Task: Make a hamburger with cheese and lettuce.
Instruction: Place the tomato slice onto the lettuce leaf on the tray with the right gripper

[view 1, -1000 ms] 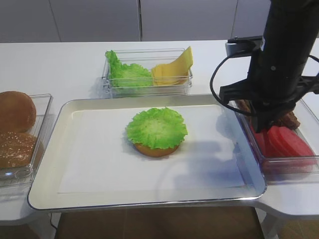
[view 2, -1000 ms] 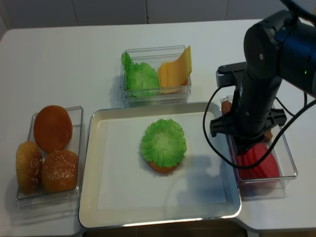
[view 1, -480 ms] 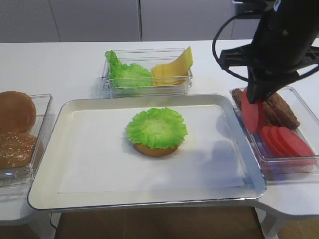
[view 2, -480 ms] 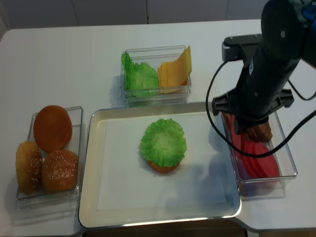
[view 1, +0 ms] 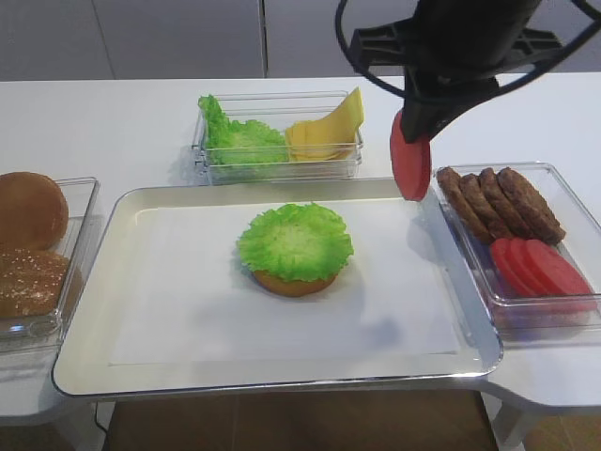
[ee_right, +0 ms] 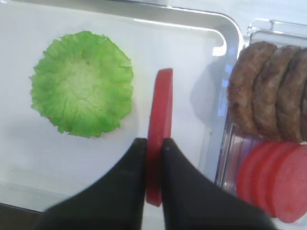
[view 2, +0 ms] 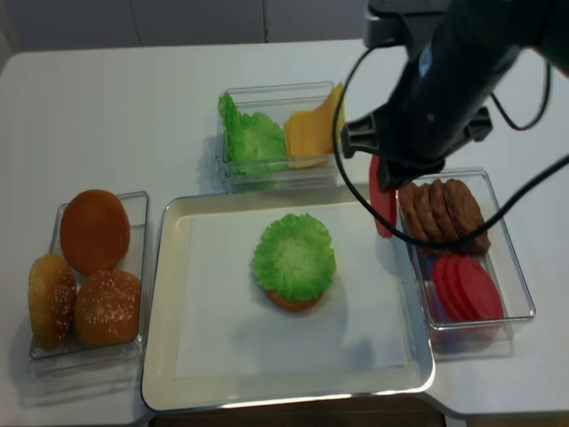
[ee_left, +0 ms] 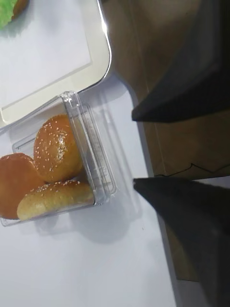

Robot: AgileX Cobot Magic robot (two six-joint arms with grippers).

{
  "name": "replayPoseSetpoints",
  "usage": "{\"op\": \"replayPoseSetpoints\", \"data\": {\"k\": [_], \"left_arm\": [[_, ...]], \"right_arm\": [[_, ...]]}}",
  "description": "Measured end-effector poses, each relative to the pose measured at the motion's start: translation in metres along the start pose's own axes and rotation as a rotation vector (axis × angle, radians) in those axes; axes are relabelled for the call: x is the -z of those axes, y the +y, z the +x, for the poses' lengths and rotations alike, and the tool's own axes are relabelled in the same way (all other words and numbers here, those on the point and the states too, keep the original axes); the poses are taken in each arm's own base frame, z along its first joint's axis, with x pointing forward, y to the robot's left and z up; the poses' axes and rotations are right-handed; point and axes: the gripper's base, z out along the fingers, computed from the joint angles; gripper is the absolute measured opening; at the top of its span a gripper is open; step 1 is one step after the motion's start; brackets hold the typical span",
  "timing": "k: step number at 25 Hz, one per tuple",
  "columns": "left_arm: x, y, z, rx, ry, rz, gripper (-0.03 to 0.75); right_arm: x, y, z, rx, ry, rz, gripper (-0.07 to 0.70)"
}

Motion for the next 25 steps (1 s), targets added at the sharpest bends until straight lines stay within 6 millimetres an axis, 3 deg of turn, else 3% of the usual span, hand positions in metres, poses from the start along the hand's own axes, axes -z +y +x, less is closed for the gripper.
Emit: {"op": "replayPoseSetpoints", "data": {"k": [10, 21, 25], "left_arm": [[0.000, 0.000, 0.000, 0.000, 0.000, 0.000, 0.288], [0.000, 0.000, 0.000, 0.000, 0.000, 0.000, 0.288], [0.000, 0.000, 0.000, 0.000, 0.000, 0.000, 0.288]], "right_arm": [[-0.030, 0.038, -0.017, 0.100, 0.029, 0.016, 0.075], [-0.078, 0.040, -0.027, 0.099, 0.120, 0.063, 0.074], [-0.082, 0.042, -0.026, 0.089, 0.135, 0.048, 0.074]]}}
